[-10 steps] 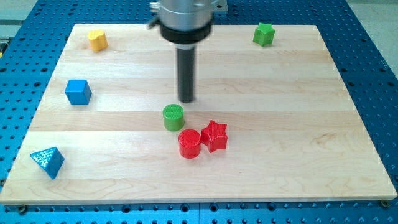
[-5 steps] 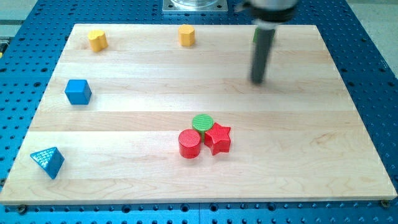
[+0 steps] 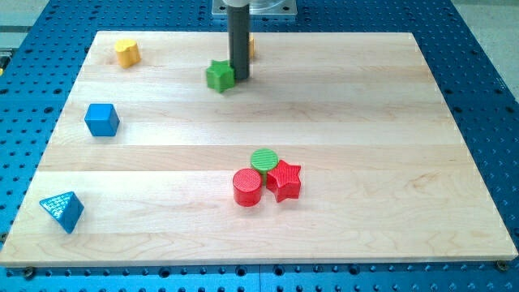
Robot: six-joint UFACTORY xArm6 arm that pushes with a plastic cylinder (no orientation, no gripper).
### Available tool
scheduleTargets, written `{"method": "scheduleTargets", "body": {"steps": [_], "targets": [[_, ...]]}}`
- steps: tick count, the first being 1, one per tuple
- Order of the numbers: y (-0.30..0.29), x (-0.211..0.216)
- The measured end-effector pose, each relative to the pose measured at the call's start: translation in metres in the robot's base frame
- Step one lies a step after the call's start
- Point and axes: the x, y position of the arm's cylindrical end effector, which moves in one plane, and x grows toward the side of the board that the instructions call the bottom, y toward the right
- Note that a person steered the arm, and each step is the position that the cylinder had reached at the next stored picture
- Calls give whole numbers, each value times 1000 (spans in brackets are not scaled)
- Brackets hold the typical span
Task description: Drag the green star into the green circle
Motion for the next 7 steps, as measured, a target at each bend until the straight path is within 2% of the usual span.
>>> {"method": "scheduleTargets", "body": {"steps": [1,2,3,4,5,6,7], "targets": [[-47,-22],[-53,64],[-44,108],[-77,48],[6,33],[33,98],[37,93]]}}
